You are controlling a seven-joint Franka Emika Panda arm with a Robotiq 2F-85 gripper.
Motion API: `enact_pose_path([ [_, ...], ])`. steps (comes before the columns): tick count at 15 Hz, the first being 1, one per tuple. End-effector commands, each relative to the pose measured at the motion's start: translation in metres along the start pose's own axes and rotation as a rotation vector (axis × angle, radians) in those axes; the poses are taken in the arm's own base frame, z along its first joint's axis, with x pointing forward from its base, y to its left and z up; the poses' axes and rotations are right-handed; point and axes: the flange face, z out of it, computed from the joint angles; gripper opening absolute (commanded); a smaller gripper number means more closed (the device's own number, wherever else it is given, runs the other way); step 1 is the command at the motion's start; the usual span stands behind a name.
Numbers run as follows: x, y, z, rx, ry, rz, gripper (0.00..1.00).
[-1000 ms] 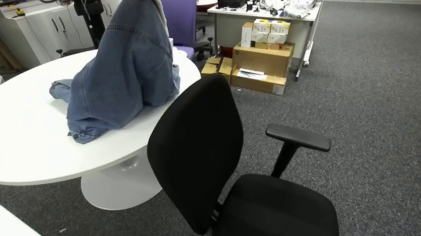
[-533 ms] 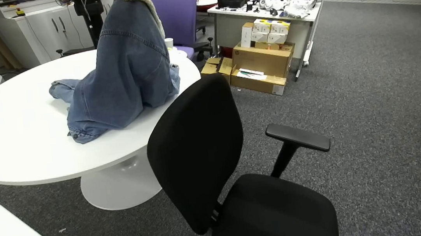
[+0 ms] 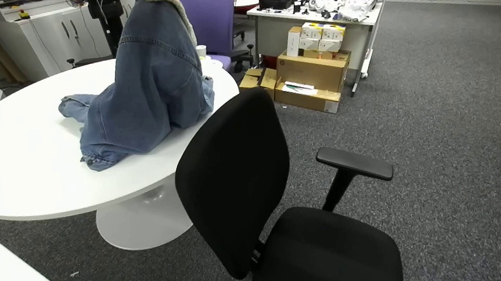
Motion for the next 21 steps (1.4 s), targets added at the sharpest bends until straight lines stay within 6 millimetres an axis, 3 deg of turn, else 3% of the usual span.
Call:
enact_pose_path([
  [1, 0.004, 0.018, 0.004, -0.025, -0.015, -0.026, 0.04],
  [7, 0.047, 0.080, 0.027, -0.098, 0.035, -0.098, 0.04],
  [10, 0.085, 0.104, 0.018, -0.093, 0.059, -0.061, 0.04],
  [14, 0.137, 0.120, -0.005, -0.018, 0.019, 0.183, 0.04],
  [15, 0.142, 0.123, -0.010, -0.004, 0.004, 0.226, 0.04],
  [16, 0.130, 0.106, 0.013, -0.057, 0.042, 0.147, 0.15],
  [18, 0.142, 0.114, 0.006, -0.046, 0.033, 0.189, 0.15],
  [21, 0.142, 0.119, 0.004, -0.047, 0.033, 0.199, 0.15],
])
